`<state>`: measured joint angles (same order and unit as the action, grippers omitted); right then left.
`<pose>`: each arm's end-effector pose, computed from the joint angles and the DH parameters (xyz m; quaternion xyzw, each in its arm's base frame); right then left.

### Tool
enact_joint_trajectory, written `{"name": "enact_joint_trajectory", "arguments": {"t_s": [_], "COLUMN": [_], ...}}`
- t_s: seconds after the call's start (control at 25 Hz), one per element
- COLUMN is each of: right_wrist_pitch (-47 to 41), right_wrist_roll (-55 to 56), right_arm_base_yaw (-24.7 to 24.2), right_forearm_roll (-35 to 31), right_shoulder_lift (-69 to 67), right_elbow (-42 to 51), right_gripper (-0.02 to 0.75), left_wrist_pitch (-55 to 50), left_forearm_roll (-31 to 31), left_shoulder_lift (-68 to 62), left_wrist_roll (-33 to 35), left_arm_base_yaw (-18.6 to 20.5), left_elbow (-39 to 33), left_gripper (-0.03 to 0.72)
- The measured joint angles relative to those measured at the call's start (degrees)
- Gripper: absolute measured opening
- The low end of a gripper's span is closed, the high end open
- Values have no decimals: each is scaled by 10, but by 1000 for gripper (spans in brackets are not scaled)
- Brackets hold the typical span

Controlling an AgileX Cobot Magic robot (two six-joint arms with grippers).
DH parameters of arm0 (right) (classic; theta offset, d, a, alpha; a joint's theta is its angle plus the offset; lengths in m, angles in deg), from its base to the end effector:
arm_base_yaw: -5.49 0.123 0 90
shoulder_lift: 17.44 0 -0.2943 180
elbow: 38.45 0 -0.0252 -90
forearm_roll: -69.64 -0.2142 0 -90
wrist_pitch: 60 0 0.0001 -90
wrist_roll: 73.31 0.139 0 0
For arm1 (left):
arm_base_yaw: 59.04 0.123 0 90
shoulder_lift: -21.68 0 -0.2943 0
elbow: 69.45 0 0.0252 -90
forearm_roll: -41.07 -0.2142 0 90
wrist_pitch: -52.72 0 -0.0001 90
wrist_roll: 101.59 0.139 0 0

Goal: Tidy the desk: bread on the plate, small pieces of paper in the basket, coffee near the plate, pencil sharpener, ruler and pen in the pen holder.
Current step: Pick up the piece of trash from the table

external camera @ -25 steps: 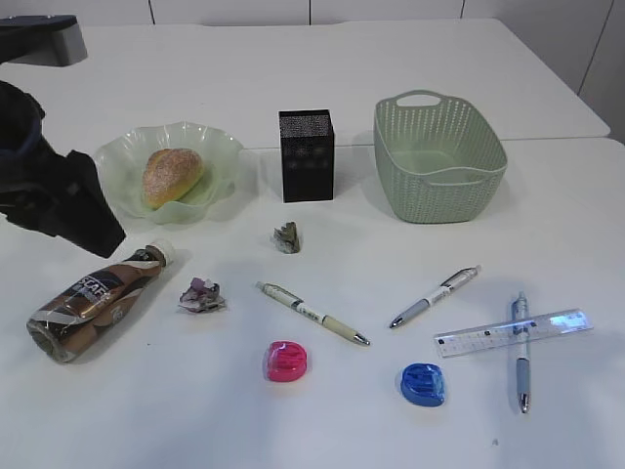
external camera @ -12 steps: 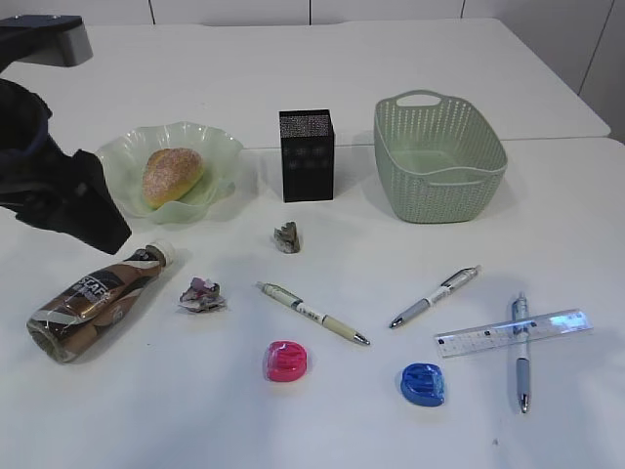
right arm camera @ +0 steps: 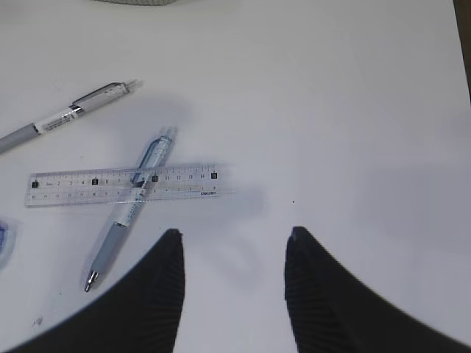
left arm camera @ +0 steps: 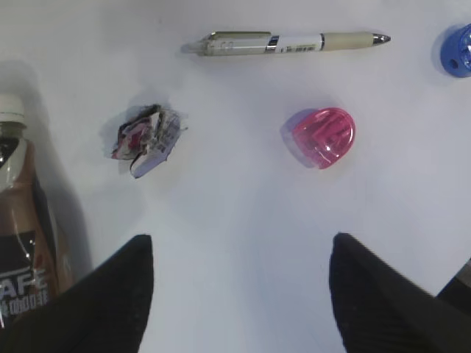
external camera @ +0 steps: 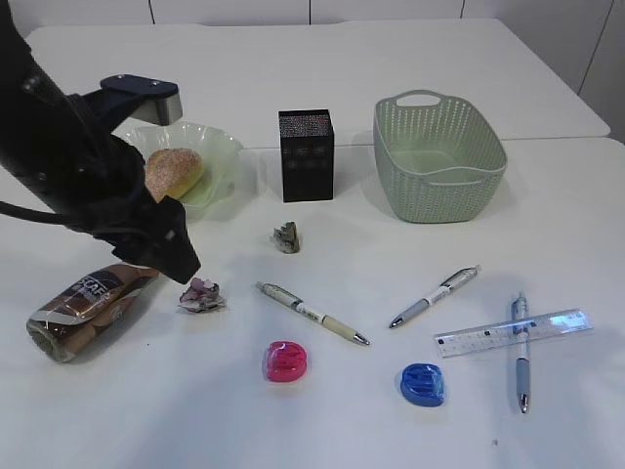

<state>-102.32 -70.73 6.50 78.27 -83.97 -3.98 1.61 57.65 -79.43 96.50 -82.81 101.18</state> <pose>0.1812 -0.0109 0.2663 -0.0239 0.9469 -0.0557 0.3157 0.2727 -0.1539 0.2327 0.2822 0.9379 -0.1330 0.1519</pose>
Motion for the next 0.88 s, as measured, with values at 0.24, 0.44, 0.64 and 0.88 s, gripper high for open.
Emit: {"name": "enact_joint_trajectory", "arguments": {"t_s": [0.24, 0.44, 0.64, 0.88], "right_wrist_pitch": [1, 1, 1, 2], "right_wrist_roll": [0, -44, -60, -75], "right_arm_base_yaw": [0, 0, 0, 0], "right_forearm_roll": [-2, -33, -49, -57], "right_shoulder_lift": [0, -4, -17, -20], "right_elbow": [0, 0, -1, -9], "right_gripper": [365, 365, 365, 365], "left_wrist_pitch": [23, 9, -7, -11], "left_forearm_roll": [-15, -25, -47, -53], "left_shoulder_lift": [-29, -34, -26, -1], "left_wrist_roll": [6, 4, -18, -20], "left_arm_base_yaw": [-7, -7, 14, 30], "left_elbow": [0, 0, 0, 0], "left_gripper": [527, 527, 527, 527]}}
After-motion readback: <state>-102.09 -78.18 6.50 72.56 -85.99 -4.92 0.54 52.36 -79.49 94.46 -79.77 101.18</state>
